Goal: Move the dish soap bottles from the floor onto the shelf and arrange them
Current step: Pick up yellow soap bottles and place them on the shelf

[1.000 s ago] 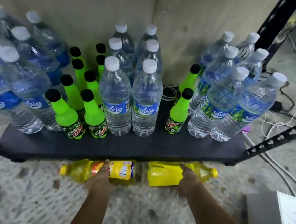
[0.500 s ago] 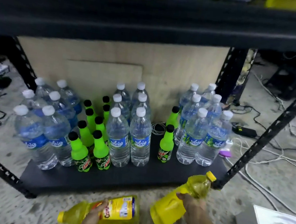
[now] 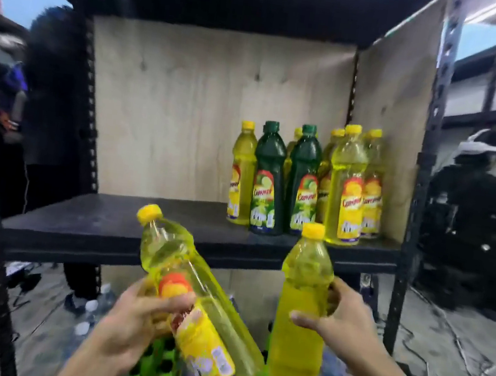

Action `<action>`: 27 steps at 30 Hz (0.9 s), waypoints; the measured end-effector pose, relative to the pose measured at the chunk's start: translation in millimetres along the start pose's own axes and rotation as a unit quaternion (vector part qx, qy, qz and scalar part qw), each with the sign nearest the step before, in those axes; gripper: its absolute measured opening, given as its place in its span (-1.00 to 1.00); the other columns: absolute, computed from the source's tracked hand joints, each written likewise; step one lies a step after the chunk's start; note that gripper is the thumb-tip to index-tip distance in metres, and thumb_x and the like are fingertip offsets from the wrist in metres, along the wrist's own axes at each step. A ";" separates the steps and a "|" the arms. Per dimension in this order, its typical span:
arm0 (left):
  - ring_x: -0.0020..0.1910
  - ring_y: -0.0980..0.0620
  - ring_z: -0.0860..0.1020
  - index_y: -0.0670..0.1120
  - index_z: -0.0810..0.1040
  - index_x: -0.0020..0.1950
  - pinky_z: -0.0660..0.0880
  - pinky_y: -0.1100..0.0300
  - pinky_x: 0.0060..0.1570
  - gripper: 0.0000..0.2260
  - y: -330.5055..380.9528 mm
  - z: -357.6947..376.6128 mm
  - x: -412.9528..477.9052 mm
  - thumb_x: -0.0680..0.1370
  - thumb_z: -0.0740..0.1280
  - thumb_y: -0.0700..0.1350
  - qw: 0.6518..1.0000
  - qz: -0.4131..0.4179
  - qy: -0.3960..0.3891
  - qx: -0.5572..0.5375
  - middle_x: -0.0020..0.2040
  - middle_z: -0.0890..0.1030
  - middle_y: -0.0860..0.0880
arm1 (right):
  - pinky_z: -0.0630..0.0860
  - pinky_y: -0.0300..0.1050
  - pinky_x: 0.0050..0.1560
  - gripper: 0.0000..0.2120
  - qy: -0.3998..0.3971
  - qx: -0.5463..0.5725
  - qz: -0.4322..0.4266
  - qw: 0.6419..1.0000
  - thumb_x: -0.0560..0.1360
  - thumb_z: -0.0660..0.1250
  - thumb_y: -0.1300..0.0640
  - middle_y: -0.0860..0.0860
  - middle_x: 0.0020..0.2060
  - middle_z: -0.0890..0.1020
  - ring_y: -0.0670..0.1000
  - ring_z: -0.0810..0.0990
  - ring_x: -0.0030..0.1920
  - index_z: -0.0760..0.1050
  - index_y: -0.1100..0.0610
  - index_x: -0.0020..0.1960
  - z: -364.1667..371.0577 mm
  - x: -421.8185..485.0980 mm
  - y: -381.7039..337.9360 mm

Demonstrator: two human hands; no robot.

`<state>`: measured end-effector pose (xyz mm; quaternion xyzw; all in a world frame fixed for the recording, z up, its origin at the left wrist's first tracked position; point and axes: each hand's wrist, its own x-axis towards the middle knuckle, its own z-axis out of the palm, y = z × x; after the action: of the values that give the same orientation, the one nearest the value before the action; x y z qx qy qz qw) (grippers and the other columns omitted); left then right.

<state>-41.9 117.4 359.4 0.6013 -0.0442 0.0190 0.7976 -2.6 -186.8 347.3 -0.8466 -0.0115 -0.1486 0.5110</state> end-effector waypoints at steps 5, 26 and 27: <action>-0.06 -0.07 0.72 -0.09 0.63 0.17 0.63 0.06 -0.19 -0.10 129.9 32.6 55.7 -0.18 0.73 -0.11 0.967 0.194 0.075 0.144 0.02 0.73 -0.07 | 0.62 -0.09 -0.02 -0.40 0.033 0.060 -0.125 0.990 0.13 0.69 -0.08 -0.17 -0.05 0.70 -0.11 0.67 0.00 0.52 -0.10 0.09 -28.7 42.2 -116.3; 0.19 -0.10 0.60 -0.02 0.46 0.37 0.59 0.02 0.13 -0.09 112.9 33.0 289.2 0.08 0.70 0.11 0.866 0.185 0.199 0.420 0.25 0.61 -0.04 | 0.53 0.02 0.05 -0.13 0.086 -0.065 -0.085 0.990 0.22 0.64 -0.12 0.14 0.19 0.59 0.16 0.58 0.14 0.39 0.21 0.38 64.2 188.8 -169.4; 0.21 -0.11 0.59 -0.03 0.45 0.39 0.58 0.00 0.16 -0.09 113.4 31.5 287.9 0.10 0.70 0.12 0.868 0.180 0.194 0.420 0.27 0.60 -0.05 | 0.53 0.01 0.02 -0.14 0.077 -0.076 -0.085 0.990 0.22 0.63 -0.14 0.14 0.19 0.59 0.14 0.57 0.09 0.39 0.20 0.37 62.9 188.8 -169.9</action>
<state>233.6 111.8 503.5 0.8451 0.0163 0.2956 0.4451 163.8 -76.1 516.2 -0.8648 -0.0329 -0.2569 0.4301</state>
